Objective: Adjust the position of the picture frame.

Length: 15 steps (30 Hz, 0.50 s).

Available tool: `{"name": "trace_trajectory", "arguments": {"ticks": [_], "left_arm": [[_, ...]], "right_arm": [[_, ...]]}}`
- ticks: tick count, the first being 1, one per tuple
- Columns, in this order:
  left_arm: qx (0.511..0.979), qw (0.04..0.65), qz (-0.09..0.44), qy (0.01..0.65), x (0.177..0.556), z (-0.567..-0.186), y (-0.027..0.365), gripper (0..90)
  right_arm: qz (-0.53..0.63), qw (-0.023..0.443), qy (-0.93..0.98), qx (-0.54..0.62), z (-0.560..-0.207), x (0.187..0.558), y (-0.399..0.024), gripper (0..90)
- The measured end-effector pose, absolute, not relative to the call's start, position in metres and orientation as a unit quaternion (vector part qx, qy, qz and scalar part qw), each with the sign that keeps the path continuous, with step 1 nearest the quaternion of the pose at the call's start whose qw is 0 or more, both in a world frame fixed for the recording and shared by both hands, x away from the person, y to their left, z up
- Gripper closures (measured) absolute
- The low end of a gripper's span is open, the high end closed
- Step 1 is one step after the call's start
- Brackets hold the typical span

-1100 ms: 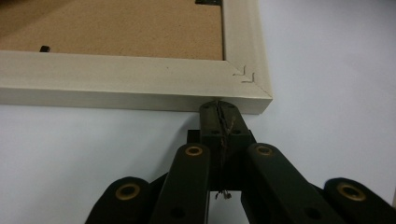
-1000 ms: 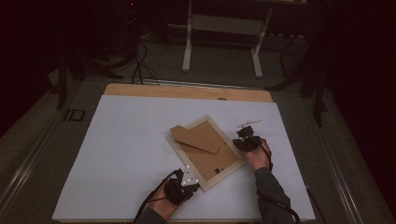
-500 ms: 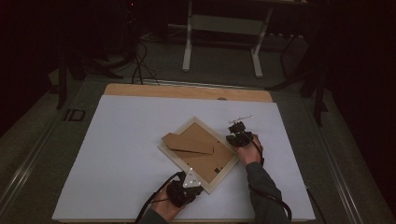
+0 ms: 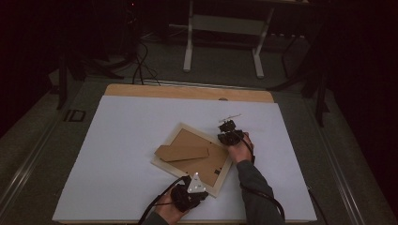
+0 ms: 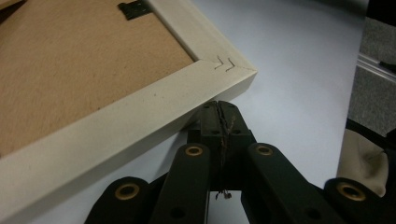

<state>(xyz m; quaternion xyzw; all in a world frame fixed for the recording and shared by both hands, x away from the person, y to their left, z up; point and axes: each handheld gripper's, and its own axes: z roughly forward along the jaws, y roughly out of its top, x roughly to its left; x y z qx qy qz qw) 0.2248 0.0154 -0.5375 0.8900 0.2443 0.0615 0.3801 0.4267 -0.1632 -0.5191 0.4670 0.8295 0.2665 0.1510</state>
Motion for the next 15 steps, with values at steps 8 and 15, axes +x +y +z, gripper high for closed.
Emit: {"name": "trace_trajectory", "arguments": {"ticks": [8,15], "left_arm": [[0.892,0.385,0.055,0.231,0.221,-0.538,0.011,90.0],[0.89,0.389,0.049,0.232,0.222,-0.539,0.012,90.0]], "right_arm": [[0.277,0.147,0.833,0.456,-0.52,0.427,-0.143,90.0],[0.285,0.155,0.833,0.449,-0.522,0.425,-0.145,90.0]]}}
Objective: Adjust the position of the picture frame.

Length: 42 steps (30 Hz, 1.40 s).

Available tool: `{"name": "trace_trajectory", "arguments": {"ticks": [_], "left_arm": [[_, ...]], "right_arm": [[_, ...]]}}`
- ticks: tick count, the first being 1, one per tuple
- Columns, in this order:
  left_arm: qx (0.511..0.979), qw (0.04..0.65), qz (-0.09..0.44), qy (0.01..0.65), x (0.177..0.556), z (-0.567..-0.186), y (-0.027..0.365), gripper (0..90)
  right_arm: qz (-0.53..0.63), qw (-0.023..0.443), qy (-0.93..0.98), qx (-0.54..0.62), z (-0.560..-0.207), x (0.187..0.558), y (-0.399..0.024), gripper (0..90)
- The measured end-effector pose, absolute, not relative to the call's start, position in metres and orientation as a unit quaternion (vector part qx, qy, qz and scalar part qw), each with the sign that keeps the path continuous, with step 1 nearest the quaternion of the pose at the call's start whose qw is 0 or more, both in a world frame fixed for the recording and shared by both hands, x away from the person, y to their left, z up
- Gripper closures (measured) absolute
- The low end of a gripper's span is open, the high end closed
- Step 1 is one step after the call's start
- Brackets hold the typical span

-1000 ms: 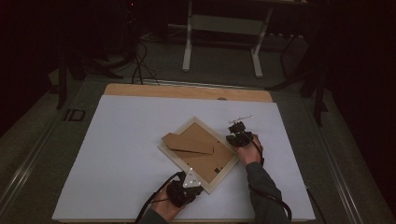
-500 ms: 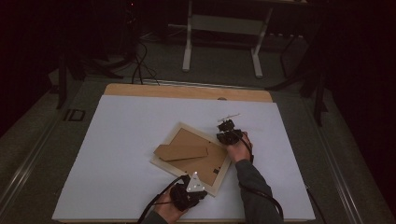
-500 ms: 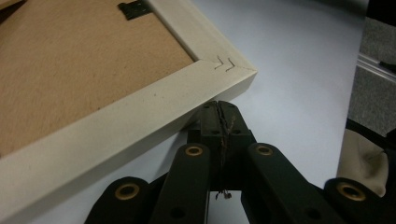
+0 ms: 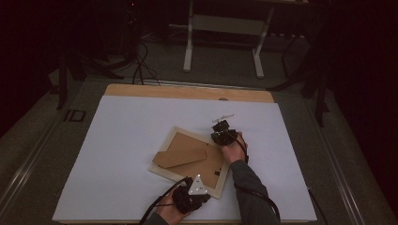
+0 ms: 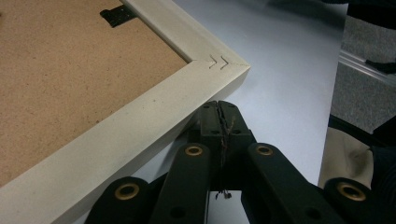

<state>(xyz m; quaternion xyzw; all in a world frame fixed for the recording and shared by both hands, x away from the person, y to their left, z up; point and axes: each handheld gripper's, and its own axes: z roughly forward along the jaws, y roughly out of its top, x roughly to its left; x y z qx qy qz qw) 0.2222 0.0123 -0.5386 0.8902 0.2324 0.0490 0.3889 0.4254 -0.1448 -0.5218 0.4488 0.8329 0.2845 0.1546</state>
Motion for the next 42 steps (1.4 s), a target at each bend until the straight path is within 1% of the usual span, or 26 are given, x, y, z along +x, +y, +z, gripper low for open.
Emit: {"name": "trace_trajectory", "arguments": {"ticks": [7,17,33,37,38,40,42], "left_arm": [[0.89,0.389,0.043,0.235,0.224,-0.536,0.014,90.0],[0.867,0.414,0.072,0.267,0.236,-0.518,0.039,90.0],[0.815,0.433,0.146,0.357,0.26,-0.489,0.108,89.8],[0.802,0.435,0.153,0.38,0.264,-0.486,0.123,89.0],[0.79,0.437,0.161,0.399,0.266,-0.483,0.133,88.8],[0.783,0.44,0.163,0.409,0.267,-0.483,0.137,87.4],[0.775,0.435,0.171,0.425,0.271,-0.481,0.15,85.7]], "right_arm": [[0.291,0.163,0.834,0.44,-0.513,0.415,-0.156,90.0],[0.301,0.162,0.838,0.426,-0.504,0.395,-0.168,89.6],[0.311,0.163,0.833,0.427,-0.503,0.359,-0.196,88.2],[0.314,0.168,0.828,0.434,-0.503,0.352,-0.202,86.8],[0.316,0.168,0.826,0.436,-0.503,0.347,-0.207,87.0],[0.316,0.167,0.825,0.438,-0.504,0.341,-0.211,87.1],[0.316,0.167,0.824,0.44,-0.506,0.336,-0.214,87.3]]}}
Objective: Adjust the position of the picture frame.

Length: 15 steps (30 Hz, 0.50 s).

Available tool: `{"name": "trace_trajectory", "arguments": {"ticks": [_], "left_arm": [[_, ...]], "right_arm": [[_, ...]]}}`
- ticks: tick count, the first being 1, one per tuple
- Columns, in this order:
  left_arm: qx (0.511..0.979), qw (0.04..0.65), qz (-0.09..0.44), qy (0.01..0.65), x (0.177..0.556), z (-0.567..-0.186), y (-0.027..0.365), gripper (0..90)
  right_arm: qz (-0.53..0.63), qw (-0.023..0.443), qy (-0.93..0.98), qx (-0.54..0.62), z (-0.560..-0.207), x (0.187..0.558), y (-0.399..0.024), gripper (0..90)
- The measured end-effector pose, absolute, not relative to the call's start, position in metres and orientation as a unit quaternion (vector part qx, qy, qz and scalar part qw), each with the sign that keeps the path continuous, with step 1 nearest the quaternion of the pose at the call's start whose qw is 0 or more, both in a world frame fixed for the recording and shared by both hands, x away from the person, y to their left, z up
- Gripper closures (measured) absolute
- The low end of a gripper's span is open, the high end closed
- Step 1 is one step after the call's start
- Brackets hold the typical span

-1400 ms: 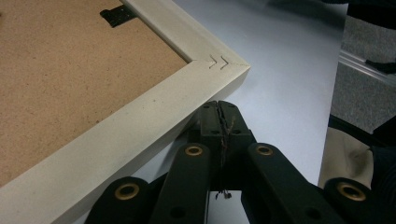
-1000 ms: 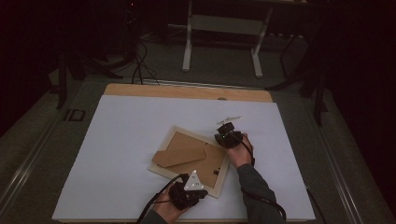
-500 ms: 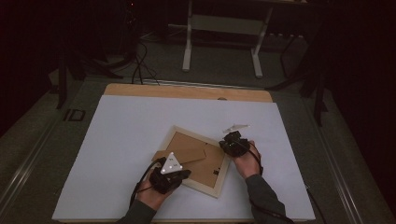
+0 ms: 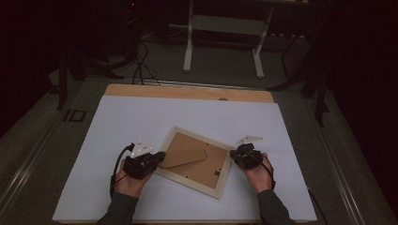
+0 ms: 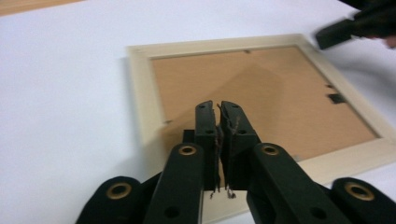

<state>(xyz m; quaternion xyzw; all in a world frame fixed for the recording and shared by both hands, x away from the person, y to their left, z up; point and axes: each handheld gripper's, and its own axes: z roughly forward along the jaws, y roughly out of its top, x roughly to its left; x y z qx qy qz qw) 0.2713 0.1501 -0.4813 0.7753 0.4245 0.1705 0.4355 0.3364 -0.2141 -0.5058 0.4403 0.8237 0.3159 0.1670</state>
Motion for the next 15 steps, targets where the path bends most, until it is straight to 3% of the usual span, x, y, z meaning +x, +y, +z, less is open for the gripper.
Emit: {"name": "trace_trajectory", "arguments": {"ticks": [15], "left_arm": [[0.76,0.414,0.178,0.467,0.294,-0.498,0.184,89.5]], "right_arm": [[0.305,0.152,0.825,0.45,-0.522,0.305,-0.22,89.9]]}}
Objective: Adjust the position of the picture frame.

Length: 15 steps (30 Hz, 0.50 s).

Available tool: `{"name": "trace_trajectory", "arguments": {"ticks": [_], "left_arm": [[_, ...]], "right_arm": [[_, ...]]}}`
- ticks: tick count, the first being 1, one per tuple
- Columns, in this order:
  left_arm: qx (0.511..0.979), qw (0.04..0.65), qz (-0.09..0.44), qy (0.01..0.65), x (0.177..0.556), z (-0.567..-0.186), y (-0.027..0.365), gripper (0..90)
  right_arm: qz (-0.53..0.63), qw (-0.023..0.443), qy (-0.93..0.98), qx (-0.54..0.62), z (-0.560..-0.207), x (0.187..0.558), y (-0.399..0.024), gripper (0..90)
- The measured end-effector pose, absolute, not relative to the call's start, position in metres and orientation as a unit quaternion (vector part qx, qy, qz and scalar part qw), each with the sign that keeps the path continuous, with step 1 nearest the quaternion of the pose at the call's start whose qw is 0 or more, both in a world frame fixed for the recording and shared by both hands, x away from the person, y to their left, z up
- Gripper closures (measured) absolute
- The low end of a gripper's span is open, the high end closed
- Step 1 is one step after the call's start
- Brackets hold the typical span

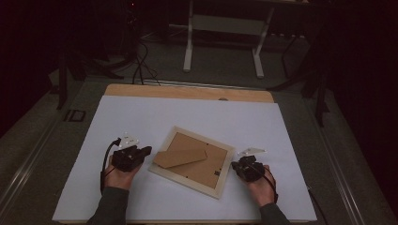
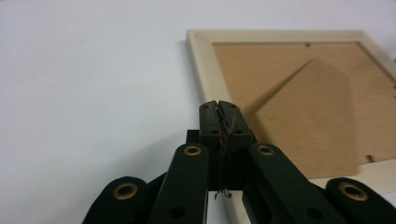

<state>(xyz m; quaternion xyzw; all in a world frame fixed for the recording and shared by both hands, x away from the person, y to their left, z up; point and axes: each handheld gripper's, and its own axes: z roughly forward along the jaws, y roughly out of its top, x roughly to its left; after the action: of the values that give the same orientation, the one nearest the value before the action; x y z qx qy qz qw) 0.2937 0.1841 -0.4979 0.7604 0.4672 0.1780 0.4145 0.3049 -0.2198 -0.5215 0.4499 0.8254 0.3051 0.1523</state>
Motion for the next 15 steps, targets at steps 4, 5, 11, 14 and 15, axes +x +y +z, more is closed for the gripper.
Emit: {"name": "trace_trajectory", "arguments": {"ticks": [4,5,11,14,15], "left_arm": [[0.763,0.405,0.175,0.472,0.3,-0.505,0.186,89.6],[0.763,0.405,0.175,0.472,0.3,-0.505,0.186,89.6],[0.784,0.377,0.158,0.468,0.309,-0.521,0.179,89.7],[0.792,0.366,0.155,0.464,0.31,-0.525,0.174,89.8],[0.793,0.364,0.154,0.463,0.311,-0.526,0.173,89.8]], "right_arm": [[0.305,0.147,0.828,0.446,-0.523,0.298,-0.218,89.9],[0.304,0.145,0.83,0.445,-0.523,0.295,-0.218,89.9],[0.309,0.134,0.83,0.445,-0.525,0.283,-0.215,89.9],[0.311,0.13,0.83,0.444,-0.525,0.278,-0.213,89.9],[0.312,0.13,0.831,0.443,-0.525,0.277,-0.212,89.9]]}}
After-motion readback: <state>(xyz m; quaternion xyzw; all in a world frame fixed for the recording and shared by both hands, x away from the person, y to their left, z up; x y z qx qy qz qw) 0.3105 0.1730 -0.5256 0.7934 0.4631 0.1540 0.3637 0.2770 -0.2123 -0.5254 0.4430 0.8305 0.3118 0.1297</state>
